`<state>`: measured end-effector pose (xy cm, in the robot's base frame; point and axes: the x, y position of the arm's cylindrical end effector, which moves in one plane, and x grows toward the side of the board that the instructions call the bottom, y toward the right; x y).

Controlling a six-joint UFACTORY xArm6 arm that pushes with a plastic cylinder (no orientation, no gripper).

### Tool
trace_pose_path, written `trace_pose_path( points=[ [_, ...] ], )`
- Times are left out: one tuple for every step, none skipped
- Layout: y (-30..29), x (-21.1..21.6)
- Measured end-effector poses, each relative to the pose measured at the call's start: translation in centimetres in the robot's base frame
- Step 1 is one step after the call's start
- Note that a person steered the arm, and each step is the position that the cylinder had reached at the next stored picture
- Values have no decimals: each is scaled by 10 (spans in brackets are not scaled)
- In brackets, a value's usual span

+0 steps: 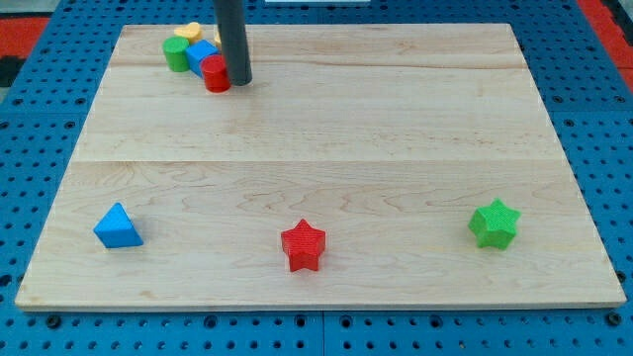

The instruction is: Push the blue triangle right and down

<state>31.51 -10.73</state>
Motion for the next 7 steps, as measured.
trace_pose_path(
  points=[
    [40, 73],
    [-1, 147],
    [-61, 178],
    [-85, 167],
    [-85, 131],
    [-89, 117],
    [-95, 113]
  ],
)
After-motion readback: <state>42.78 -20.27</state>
